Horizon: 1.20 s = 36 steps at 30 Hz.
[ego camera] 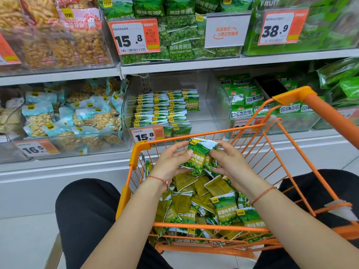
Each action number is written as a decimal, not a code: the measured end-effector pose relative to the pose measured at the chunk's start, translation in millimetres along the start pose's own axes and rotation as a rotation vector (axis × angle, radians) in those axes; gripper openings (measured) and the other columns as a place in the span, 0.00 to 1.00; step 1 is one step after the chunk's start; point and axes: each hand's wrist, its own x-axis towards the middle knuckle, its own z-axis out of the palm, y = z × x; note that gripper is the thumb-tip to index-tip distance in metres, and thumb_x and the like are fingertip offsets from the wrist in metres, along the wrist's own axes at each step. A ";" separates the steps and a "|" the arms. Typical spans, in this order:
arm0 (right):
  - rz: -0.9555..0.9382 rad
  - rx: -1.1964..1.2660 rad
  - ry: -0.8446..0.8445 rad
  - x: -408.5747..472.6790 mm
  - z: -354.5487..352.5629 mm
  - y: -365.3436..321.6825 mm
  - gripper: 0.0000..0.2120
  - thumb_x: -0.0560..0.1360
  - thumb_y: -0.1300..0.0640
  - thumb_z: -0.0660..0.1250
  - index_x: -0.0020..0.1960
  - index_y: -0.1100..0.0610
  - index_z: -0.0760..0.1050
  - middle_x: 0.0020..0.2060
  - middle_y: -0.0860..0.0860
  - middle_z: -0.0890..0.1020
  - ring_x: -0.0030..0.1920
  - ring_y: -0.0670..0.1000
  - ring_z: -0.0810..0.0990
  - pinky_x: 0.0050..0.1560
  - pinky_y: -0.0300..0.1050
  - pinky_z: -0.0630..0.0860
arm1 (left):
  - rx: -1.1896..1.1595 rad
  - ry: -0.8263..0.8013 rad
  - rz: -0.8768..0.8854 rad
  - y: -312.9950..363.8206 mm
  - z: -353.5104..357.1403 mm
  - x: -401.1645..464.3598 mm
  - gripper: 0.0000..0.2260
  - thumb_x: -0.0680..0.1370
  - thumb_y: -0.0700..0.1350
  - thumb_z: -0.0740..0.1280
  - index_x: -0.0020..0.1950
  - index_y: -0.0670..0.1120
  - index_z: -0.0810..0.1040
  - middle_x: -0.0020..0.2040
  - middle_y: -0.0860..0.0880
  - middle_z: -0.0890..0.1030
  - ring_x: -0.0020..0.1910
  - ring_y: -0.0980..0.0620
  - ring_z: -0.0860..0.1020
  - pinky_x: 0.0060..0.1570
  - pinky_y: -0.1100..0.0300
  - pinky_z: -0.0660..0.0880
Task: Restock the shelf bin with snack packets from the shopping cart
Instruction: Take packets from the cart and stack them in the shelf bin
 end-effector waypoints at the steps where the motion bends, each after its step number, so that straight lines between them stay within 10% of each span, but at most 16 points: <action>1: 0.015 0.022 -0.010 -0.4 1.3 -1.1 0.05 0.79 0.58 0.63 0.53 0.52 0.75 0.46 0.50 0.81 0.37 0.40 0.81 0.40 0.40 0.79 | -0.013 0.016 0.000 0.7 0.0 -0.3 0.12 0.77 0.40 0.67 0.58 0.51 0.76 0.41 0.55 0.84 0.43 0.58 0.82 0.46 0.58 0.80; 4: 0.061 0.138 -0.085 -4.4 4.4 -5.5 0.09 0.77 0.50 0.64 0.55 0.52 0.75 0.46 0.46 0.79 0.41 0.42 0.81 0.48 0.48 0.81 | -0.042 0.088 0.011 3.8 -0.5 -1.3 0.17 0.77 0.40 0.67 0.65 0.46 0.73 0.49 0.50 0.82 0.49 0.53 0.80 0.53 0.52 0.77; 7: 0.023 0.051 -0.096 -5.1 6.0 -3.2 0.34 0.70 0.47 0.71 0.71 0.55 0.64 0.60 0.47 0.70 0.57 0.48 0.73 0.51 0.46 0.80 | 0.042 0.136 0.067 2.8 1.8 -1.3 0.19 0.77 0.42 0.67 0.68 0.44 0.72 0.58 0.47 0.80 0.53 0.53 0.79 0.51 0.57 0.78; 12: -0.087 -0.080 -0.040 -5.9 14.6 -1.7 0.18 0.70 0.57 0.74 0.53 0.47 0.68 0.51 0.43 0.78 0.50 0.42 0.79 0.48 0.42 0.78 | 0.251 0.197 0.182 1.6 10.2 -1.7 0.20 0.78 0.44 0.66 0.70 0.43 0.71 0.64 0.45 0.77 0.62 0.50 0.76 0.60 0.55 0.75; 23: -0.196 -0.146 0.020 39.2 20.2 -60.4 0.17 0.72 0.58 0.73 0.55 0.53 0.69 0.39 0.40 0.74 0.32 0.30 0.75 0.37 0.23 0.71 | 0.357 0.237 0.336 48.5 11.6 38.2 0.17 0.80 0.46 0.63 0.67 0.41 0.74 0.62 0.51 0.76 0.61 0.55 0.74 0.62 0.61 0.70; 26: -0.155 -0.166 0.075 73.5 22.3 -82.9 0.32 0.71 0.57 0.73 0.70 0.62 0.64 0.58 0.52 0.77 0.47 0.43 0.77 0.49 0.36 0.76 | 0.465 0.247 0.343 65.5 0.7 70.7 0.15 0.81 0.51 0.59 0.55 0.43 0.81 0.47 0.48 0.82 0.48 0.51 0.77 0.48 0.60 0.71; 28: -0.135 -0.165 0.101 98.4 19.9 -94.3 0.30 0.73 0.59 0.72 0.70 0.64 0.64 0.56 0.55 0.77 0.44 0.47 0.77 0.40 0.37 0.78 | 0.666 0.274 0.351 71.6 -13.2 93.1 0.19 0.82 0.53 0.56 0.50 0.40 0.80 0.35 0.45 0.75 0.41 0.45 0.73 0.38 0.58 0.67; 32: -0.111 -0.307 0.165 149.3 10.0 -96.9 0.26 0.72 0.61 0.71 0.67 0.64 0.67 0.63 0.60 0.74 0.56 0.54 0.76 0.52 0.49 0.75 | 1.261 0.328 0.252 69.5 -55.7 132.4 0.25 0.81 0.59 0.51 0.66 0.45 0.75 0.63 0.42 0.76 0.62 0.41 0.72 0.60 0.50 0.70; 36: -0.002 -0.340 0.164 196.8 5.2 -78.7 0.22 0.70 0.63 0.73 0.61 0.62 0.71 0.55 0.59 0.80 0.46 0.52 0.78 0.40 0.42 0.74 | 1.399 0.316 0.136 59.5 -79.4 150.5 0.26 0.81 0.59 0.49 0.68 0.44 0.72 0.65 0.41 0.73 0.65 0.40 0.69 0.61 0.49 0.67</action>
